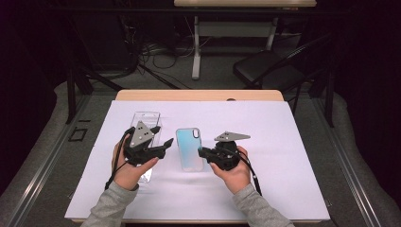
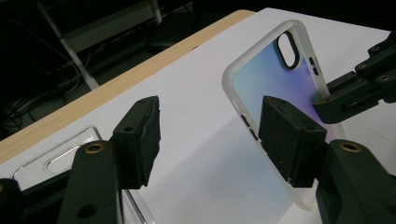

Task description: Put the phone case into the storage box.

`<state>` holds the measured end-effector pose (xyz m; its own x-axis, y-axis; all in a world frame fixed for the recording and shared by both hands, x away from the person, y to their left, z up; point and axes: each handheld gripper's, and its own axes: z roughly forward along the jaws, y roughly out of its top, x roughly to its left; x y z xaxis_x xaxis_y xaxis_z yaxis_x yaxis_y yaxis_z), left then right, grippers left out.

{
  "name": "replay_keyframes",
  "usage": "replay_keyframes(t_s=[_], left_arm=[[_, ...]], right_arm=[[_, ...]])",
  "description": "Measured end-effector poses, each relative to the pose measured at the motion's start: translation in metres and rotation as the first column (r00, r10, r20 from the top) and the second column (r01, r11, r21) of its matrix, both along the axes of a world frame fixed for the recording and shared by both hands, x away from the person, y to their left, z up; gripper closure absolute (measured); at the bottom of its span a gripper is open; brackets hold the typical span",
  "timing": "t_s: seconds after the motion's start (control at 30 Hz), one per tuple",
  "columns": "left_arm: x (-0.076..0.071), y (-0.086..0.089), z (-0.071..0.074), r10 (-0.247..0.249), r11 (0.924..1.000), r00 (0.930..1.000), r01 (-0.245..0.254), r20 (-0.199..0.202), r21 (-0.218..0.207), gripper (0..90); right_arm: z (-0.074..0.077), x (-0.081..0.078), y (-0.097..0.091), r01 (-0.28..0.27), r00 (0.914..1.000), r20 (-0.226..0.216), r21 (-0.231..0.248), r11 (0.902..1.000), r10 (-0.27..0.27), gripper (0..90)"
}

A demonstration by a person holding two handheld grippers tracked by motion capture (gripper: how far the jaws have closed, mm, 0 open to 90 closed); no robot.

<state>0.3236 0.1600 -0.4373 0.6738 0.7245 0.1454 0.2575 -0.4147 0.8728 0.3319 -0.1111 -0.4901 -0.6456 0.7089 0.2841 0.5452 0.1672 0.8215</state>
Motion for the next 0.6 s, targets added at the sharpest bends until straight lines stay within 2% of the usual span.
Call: replay_keyframes(t_s=[0.33,0.6], left_arm=[[-0.0022,-0.0038,-0.0001,-0.017,0.9997,0.9998,0.017,0.006,0.017,40.9],[-0.0039,-0.0057,0.0006,-0.024,0.9997,0.9997,0.024,0.003,0.008,42.5]], right_arm=[[0.0007,-0.0021,0.0023,0.001,1.0,0.01,-0.015,0.9999,-0.001,83.1],[0.0004,-0.0042,0.0054,-0.006,0.9999,0.015,-0.029,0.9996,0.006,83.1]])
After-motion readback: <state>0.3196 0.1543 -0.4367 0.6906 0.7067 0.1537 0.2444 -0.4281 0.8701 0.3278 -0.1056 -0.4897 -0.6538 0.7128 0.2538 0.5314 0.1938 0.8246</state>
